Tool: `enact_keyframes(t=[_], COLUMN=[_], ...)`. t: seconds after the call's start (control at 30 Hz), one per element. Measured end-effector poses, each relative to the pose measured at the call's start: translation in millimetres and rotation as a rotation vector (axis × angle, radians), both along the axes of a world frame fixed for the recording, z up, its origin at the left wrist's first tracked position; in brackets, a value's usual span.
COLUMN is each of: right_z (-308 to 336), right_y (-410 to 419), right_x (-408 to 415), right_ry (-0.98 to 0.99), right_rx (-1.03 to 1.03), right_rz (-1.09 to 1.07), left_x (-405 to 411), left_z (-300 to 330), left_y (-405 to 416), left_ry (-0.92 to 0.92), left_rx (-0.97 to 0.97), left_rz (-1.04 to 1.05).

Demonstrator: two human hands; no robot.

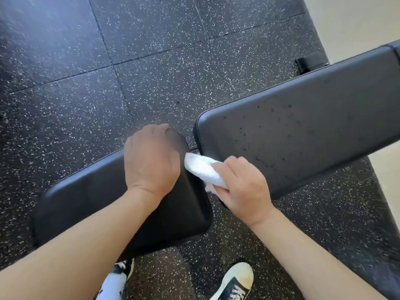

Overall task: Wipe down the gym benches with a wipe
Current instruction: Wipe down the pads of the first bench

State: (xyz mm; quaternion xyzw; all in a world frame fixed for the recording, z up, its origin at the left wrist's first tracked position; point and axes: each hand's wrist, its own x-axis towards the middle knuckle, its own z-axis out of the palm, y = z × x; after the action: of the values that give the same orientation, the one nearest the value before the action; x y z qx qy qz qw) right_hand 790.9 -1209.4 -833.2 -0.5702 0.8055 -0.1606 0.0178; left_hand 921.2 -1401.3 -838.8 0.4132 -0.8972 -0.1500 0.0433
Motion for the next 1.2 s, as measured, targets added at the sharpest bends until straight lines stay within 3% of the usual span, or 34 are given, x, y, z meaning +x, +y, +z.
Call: enact_keyframes(t=[0.27, 0.57, 0.9, 1.03, 1.13, 1.2], right_z=[5, 2, 3, 8, 7, 5], right_y=[-136, 75, -119, -125, -90, -61], right_x=[-36, -1, -78, -57, -35, -55], right_ry=[0.012, -0.079, 0.035, -0.027, -0.026, 0.028], right_rx=[-0.063, -0.063, -0.109, -0.090, -0.103, -0.129], right_rz=[-0.247, -0.252, -0.567, -0.459, -0.214, -0.197], left_x=[-1, 0, -2, -2, -1, -3], left_z=[0, -1, -2, 0, -1, -1], left_y=[2, 1, 1, 2, 2, 1], left_ry=[0.002, 0.027, 0.014, 0.017, 0.020, 0.022], left_rx=[-0.030, -0.017, -0.021, -0.019, -0.023, -0.031], left_rz=[0.007, -0.006, -0.003, 0.001, 0.002, 0.002])
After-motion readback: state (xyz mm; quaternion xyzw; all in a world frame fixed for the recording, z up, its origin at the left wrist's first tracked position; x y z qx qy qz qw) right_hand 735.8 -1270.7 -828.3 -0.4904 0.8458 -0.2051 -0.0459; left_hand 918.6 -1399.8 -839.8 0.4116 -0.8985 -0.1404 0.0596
